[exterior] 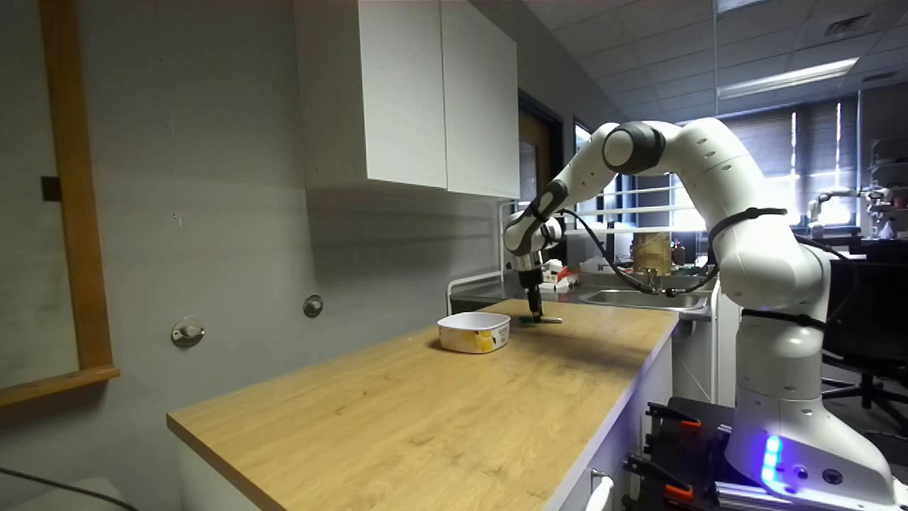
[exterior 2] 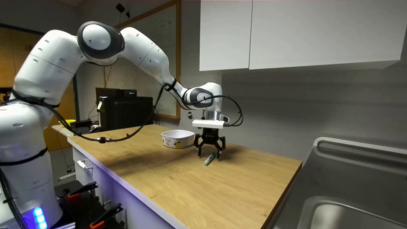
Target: Put the marker in the container.
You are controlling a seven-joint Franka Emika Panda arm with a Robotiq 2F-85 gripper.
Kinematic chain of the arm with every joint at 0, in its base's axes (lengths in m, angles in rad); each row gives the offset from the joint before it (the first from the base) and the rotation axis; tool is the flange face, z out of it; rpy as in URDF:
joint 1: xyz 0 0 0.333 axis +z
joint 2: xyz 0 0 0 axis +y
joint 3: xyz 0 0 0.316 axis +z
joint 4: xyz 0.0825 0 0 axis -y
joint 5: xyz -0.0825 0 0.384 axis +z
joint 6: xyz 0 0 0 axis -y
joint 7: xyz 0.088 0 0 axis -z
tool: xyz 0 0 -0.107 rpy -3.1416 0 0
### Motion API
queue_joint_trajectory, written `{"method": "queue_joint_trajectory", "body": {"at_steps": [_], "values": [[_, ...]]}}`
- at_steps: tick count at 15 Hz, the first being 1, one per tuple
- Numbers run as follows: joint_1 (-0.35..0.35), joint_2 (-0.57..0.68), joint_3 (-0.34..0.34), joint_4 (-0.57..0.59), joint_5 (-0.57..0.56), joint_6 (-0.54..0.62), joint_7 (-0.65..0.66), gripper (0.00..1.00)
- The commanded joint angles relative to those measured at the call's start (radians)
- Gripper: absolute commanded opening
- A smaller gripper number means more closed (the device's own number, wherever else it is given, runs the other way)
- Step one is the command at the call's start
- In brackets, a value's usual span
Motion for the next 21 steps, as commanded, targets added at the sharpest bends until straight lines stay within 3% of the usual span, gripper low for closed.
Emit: {"method": "queue_joint_trajectory", "body": {"at_steps": [1, 2, 4, 12, 14, 17, 21], "values": [[-0.016, 0.064, 0.011, 0.05, -0.008, -0.019, -0.018, 1.0], [-0.018, 0.071, 0.012, 0.056, -0.006, -0.015, -0.017, 0.75], [-0.019, 0.066, 0.012, 0.06, -0.011, -0.015, -0.02, 0.67], [-0.016, 0.036, 0.007, 0.045, -0.023, -0.022, -0.015, 0.05], [-0.009, 0.02, 0.006, 0.024, -0.031, -0.013, -0.005, 0.02], [0.009, -0.024, 0.007, -0.029, -0.049, 0.005, 0.012, 0.06], [0.057, -0.149, 0.018, -0.172, -0.073, 0.034, 0.04, 0.06]]}}
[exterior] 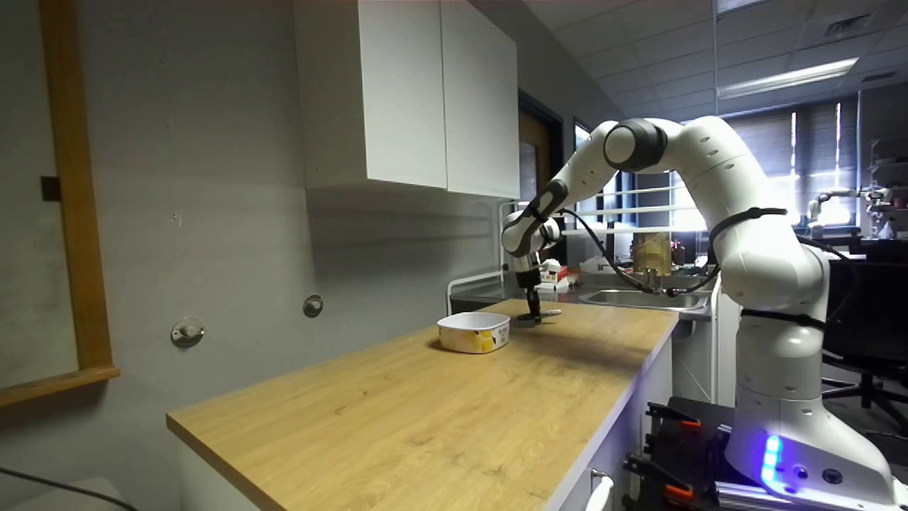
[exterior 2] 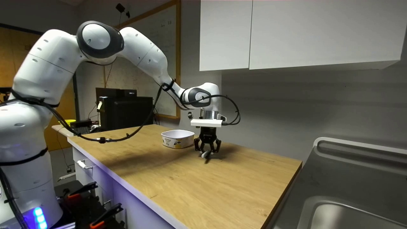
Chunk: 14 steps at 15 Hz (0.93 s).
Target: Put the marker in the container.
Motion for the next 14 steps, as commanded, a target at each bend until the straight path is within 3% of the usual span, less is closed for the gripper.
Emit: {"method": "queue_joint_trajectory", "body": {"at_steps": [1, 8, 14], "values": [[0.052, -0.168, 0.017, -0.184, -0.044, 0.037, 0.052, 0.06], [0.188, -0.45, 0.072, -0.399, -0.095, 0.013, 0.177, 0.06], [0.291, -0.575, 0.148, -0.461, -0.151, -0.04, 0.315, 0.06]]}}
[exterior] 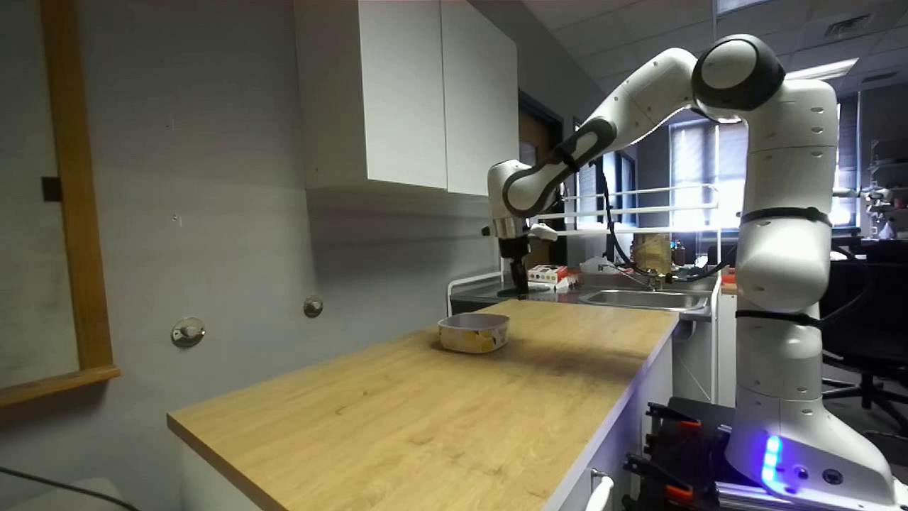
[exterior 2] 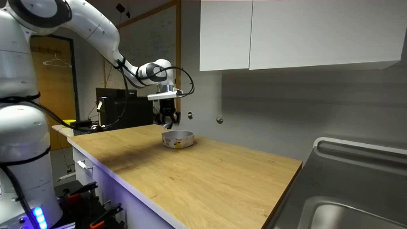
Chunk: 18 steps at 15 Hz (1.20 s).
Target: Put the marker in the container.
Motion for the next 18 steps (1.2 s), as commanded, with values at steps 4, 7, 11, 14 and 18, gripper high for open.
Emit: {"method": "queue_joint_trajectory", "body": {"at_steps": [4, 7, 11, 14, 18], "values": [[0.092, -0.036, 0.092, 0.0, -0.065, -0.071, 0.162, 0.06], [0.124, 0.025, 0.132, 0.069, -0.099, -0.113, 0.24, 0.06], [0.141, 0.123, 0.151, 0.186, -0.163, -0.184, 0.3, 0.06], [0.14, 0.198, 0.14, 0.275, -0.179, -0.231, 0.293, 0.06], [0.122, 0.291, 0.116, 0.383, -0.156, -0.266, 0.261, 0.06]]}}
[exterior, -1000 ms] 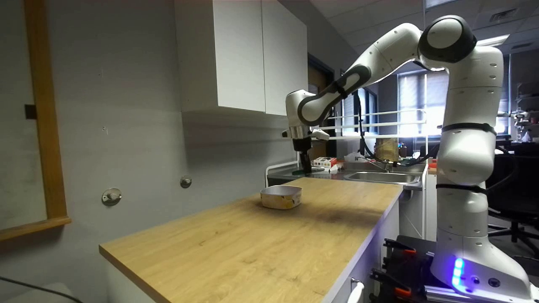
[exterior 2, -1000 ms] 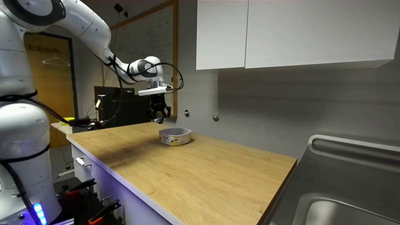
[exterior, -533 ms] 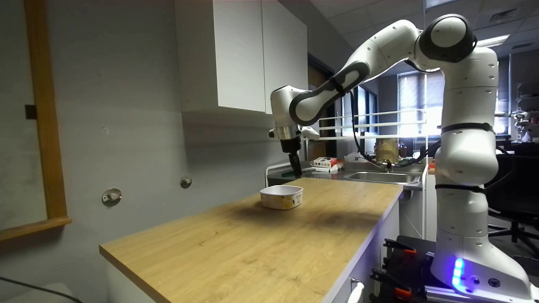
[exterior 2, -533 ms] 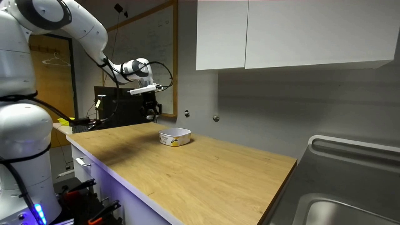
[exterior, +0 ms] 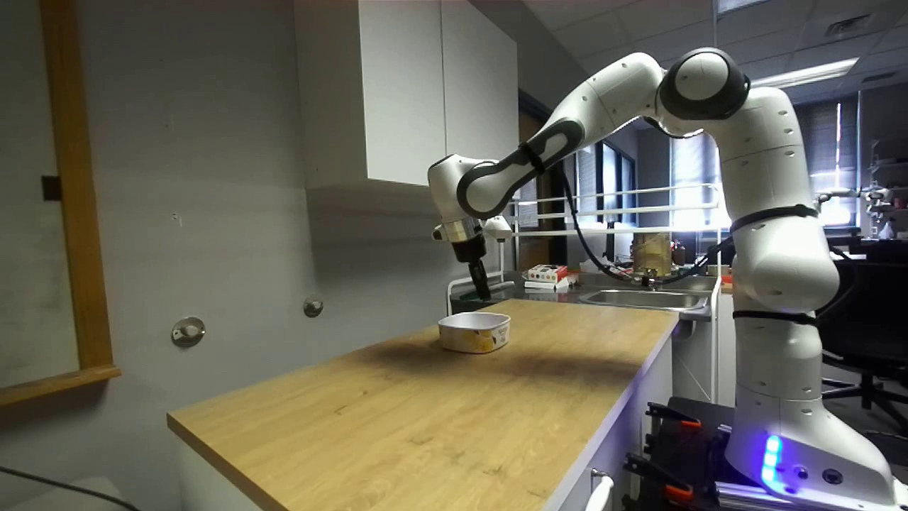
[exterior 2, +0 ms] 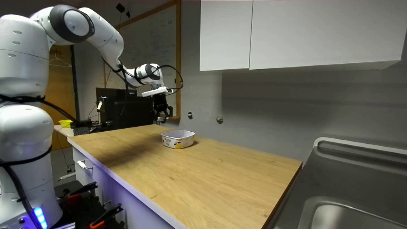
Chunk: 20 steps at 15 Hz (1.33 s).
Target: Put the marker in the container.
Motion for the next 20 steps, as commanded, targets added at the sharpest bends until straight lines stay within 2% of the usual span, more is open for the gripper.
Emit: {"method": "queue_joint_trajectory", "body": {"at_steps": [1, 5, 13, 14, 15, 20], "values": [[-0.016, 0.108, -0.021, 0.129, 0.007, -0.052, -0.021, 0.06], [-0.041, 0.192, -0.044, 0.201, 0.02, -0.063, -0.042, 0.06], [-0.072, 0.298, -0.072, 0.272, 0.018, -0.109, -0.05, 0.06], [-0.071, 0.303, -0.072, 0.28, 0.018, -0.118, -0.05, 0.35], [-0.069, 0.308, -0.073, 0.288, 0.015, -0.128, -0.05, 0.35], [-0.068, 0.31, -0.072, 0.302, 0.016, -0.162, -0.046, 0.71]]}}
